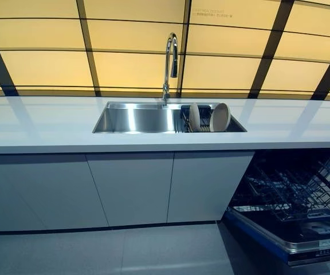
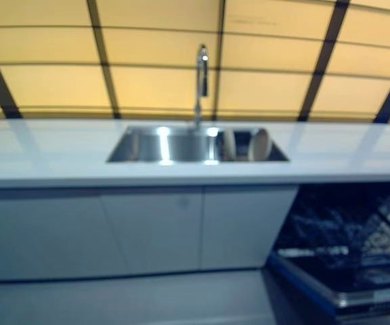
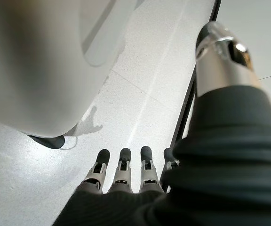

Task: Take plates into dishwasher

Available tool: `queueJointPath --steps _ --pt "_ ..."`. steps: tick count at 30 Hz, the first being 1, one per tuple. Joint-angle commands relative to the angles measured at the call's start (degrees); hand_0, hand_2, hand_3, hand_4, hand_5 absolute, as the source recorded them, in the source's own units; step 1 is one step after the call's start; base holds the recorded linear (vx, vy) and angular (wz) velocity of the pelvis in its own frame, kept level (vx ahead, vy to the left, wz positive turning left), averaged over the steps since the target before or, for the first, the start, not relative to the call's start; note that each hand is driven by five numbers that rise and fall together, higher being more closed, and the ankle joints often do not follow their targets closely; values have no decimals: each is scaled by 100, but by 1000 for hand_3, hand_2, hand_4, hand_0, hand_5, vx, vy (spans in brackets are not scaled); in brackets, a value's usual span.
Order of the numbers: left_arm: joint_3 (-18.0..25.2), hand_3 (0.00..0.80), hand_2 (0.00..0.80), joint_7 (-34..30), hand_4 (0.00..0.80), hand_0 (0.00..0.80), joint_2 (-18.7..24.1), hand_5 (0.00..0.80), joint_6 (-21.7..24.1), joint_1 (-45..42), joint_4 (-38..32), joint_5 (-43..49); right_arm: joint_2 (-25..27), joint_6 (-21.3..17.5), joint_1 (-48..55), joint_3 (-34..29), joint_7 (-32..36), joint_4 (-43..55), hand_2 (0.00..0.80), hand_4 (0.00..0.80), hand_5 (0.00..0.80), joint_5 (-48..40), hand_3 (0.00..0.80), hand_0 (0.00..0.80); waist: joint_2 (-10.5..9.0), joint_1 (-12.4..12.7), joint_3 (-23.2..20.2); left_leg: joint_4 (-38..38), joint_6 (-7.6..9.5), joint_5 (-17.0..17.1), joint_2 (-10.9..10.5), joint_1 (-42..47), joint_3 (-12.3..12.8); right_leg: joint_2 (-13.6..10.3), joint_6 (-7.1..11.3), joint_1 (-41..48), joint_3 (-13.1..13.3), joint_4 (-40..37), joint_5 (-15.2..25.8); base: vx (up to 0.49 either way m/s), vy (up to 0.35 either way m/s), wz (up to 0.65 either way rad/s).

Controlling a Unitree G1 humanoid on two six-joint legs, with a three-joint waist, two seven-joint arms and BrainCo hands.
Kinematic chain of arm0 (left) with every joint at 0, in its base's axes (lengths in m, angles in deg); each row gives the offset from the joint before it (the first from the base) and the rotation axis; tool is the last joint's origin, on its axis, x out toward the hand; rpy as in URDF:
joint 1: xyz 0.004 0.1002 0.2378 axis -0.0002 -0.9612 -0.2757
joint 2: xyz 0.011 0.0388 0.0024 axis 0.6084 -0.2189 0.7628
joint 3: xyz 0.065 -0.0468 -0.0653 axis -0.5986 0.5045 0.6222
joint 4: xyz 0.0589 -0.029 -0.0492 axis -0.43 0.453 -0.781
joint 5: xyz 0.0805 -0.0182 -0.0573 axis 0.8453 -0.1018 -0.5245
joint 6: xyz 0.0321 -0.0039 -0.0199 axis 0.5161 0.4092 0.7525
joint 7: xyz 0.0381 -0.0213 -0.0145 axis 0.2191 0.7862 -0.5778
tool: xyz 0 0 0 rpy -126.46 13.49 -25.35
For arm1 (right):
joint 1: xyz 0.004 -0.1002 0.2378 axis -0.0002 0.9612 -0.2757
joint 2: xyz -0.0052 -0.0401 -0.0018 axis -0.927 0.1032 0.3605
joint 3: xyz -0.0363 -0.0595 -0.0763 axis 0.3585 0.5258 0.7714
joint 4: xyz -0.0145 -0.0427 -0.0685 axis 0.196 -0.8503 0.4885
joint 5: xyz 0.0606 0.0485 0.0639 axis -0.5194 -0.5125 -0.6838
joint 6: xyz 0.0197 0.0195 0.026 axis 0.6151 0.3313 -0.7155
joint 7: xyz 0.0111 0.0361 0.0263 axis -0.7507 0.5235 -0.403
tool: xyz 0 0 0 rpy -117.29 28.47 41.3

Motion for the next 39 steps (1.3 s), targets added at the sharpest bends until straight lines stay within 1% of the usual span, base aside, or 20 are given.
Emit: queueJointPath --steps 1,3,9,16,23,30,32,33,34,35,36,37,39 --pt "-162 0 0 98 0 0 -147 0 -37 529 417 -4 -39 -227 -375 156 1 -217 0 0 0 74 0 0 11 117 159 85 520 -245 -594 90 -17 420 -43 -136 -23 96 171 0 0 0" --pt "-146 0 0 111 0 0 -150 0 -124 538 419 4 -56 -273 -384 149 -14 -292 0 0 0 69 0 0 10 124 153 89 515 -239 -587 92 -5 422 -47 -135 -29 100 177 0 0 0" --pt "-133 0 0 278 0 0 -160 0 36 552 451 67 -77 -373 -448 115 -112 -324 0 0 0 -6 0 0 5 129 153 89 511 -224 -577 95 22 442 -60 -131 -20 101 188 0 0 0" --pt "-102 0 0 327 0 0 -124 0 8 498 425 49 -44 -515 -424 84 -70 -181 0 0 0 -97 0 0 -22 127 136 89 501 -214 -573 98 48 452 -61 -128 -14 97 195 0 0 0" --pt "-74 0 0 304 0 0 -112 0 -4 501 451 71 -14 -477 -440 96 -46 -14 0 0 0 -126 0 0 -67 122 162 95 511 -221 -557 82 83 465 -67 -157 13 106 194 0 0 0" --pt "-46 0 0 252 0 0 -34 0 0 536 426 125 52 -531 -471 107 -125 157 0 0 0 -116 0 0 -103 145 216 123 522 -224 -538 65 94 469 -70 -167 10 117 196 -3 -23 0" --pt "-15 0 0 250 0 0 6 0 -13 553 387 168 122 -526 -497 90 -115 499 0 0 0 -405 0 0 -122 153 258 139 524 -225 -528 71 98 463 -69 -156 -1 128 201 -5 -61 -1" --pt "8 0 0 240 0 0 52 0 -16 519 343 172 203 -356 -508 23 -39 925 0 0 0 -555 0 0 -133 138 273 142 522 -224 -521 76 102 469 -72 -156 9 134 200 1 -53 -1" --pt "19 0 0 235 0 0 68 0 -17 505 328 175 234 -369 -504 7 -32 1053 0 0 0 -611 0 0 -135 132 279 143 521 -224 -519 79 106 472 -74 -155 14 136 200 0 -46 -1" --pt "85 0 0 207 0 0 121 0 -6 453 285 204 401 -211 -495 -126 49 1613 0 0 0 -884 0 0 -143 102 296 145 519 -222 -511 82 123 478 -79 -157 22 140 204 0 0 0" --pt "102 0 0 199 0 0 132 0 1 438 279 211 444 -180 -486 -161 56 1743 0 0 0 -944 0 0 -143 93 298 144 519 -223 -509 85 127 480 -80 -156 26 140 204 0 0 0" --pt "151 0 0 186 0 0 160 0 27 390 267 215 576 -152 -465 -280 58 2087 0 0 0 -1156 0 0 -144 62 298 138 518 -226 -503 91 143 488 -82 -161 40 140 205 0 0 0" --pt "223 0 0 177 0 0 190 0 58 332 256 204 751 -230 -426 -510 71 2495 0 0 0 -1572 0 0 -139 6 292 124 516 -232 -491 98 173 501 -82 -174 67 139 205 0 0 0"
